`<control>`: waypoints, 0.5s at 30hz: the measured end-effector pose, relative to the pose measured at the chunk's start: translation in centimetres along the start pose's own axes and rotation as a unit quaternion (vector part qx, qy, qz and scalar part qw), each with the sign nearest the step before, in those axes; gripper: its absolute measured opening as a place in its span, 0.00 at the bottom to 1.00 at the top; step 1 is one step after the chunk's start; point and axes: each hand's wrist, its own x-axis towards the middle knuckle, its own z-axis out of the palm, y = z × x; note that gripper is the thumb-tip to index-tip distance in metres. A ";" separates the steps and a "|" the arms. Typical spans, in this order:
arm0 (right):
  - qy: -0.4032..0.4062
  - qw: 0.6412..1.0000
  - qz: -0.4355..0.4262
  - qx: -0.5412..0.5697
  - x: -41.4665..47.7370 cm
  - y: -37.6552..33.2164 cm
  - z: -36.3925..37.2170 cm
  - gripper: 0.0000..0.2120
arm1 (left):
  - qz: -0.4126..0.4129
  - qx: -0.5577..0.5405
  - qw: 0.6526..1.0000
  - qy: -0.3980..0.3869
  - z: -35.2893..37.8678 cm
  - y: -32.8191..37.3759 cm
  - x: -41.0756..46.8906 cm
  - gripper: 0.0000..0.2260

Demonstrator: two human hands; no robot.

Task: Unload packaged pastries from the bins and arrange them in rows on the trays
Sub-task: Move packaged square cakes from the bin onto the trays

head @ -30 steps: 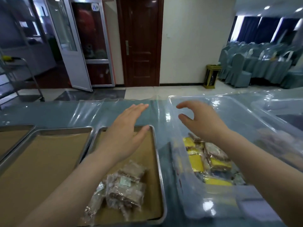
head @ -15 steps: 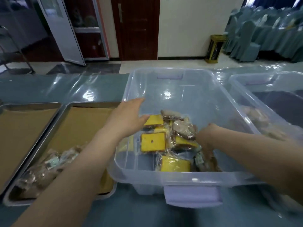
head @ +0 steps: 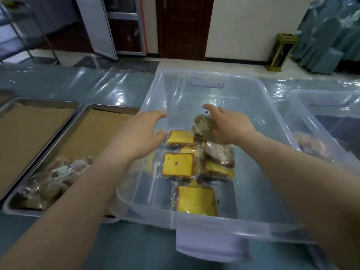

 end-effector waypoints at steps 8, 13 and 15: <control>-0.263 0.963 -0.046 -0.024 1.3 2.2 6.0 0.49 | -0.005 -0.009 1.000 0.006 0.0 0.2 0.1 0.19; -0.272 0.961 -0.031 0.021 2.2 1.6 9.1 0.63 | 0.003 -0.010 1.000 0.009 0.0 0.2 0.3 0.16; -0.272 0.962 -0.030 0.009 2.7 1.6 9.9 0.62 | 0.005 0.002 1.000 0.003 0.1 0.2 0.4 0.16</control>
